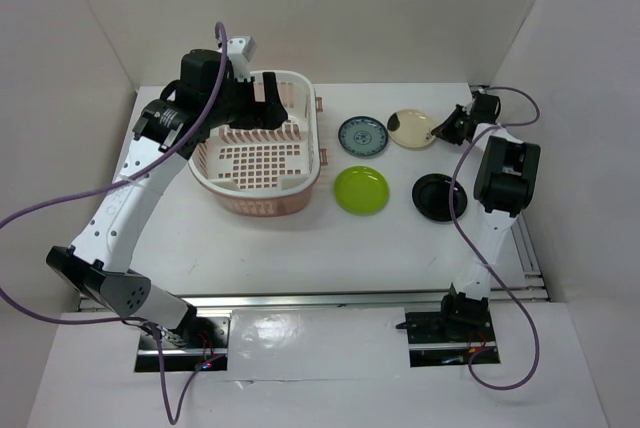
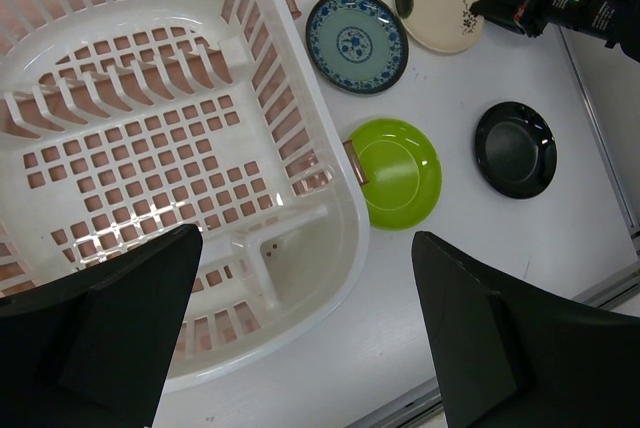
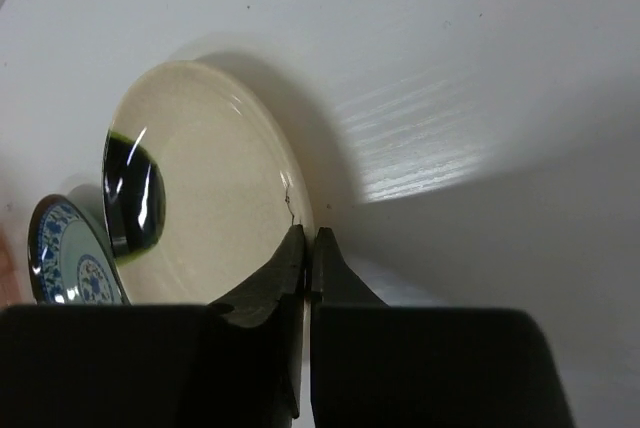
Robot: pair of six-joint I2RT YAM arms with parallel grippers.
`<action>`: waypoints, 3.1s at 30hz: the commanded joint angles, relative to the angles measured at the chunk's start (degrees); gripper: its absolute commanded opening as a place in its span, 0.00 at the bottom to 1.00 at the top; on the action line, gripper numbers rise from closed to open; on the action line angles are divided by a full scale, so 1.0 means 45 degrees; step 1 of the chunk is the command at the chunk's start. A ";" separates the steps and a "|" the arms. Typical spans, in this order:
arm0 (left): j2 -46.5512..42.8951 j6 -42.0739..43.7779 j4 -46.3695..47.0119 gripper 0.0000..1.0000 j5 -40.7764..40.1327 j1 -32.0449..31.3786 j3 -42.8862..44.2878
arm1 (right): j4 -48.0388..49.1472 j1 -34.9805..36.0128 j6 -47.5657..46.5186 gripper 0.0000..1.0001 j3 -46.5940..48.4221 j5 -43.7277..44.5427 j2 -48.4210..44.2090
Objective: Load the plates into the dish rack
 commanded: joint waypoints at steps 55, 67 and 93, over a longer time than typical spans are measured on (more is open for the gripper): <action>0.2280 -0.1166 0.3882 0.56 0.3111 0.0291 -0.0354 | 0.2279 0.5908 -0.0018 0.00 -0.2685 -0.3965 -0.9384; 0.2143 -0.1166 0.4136 0.00 0.3247 0.0526 -0.0608 | 0.2553 0.6552 0.0215 0.15 -0.2431 -0.4532 -0.9149; 0.2999 0.0999 0.2727 0.00 -0.9308 0.1151 0.0974 | -0.1219 0.6806 -0.0450 1.00 -0.3602 0.3300 -1.1083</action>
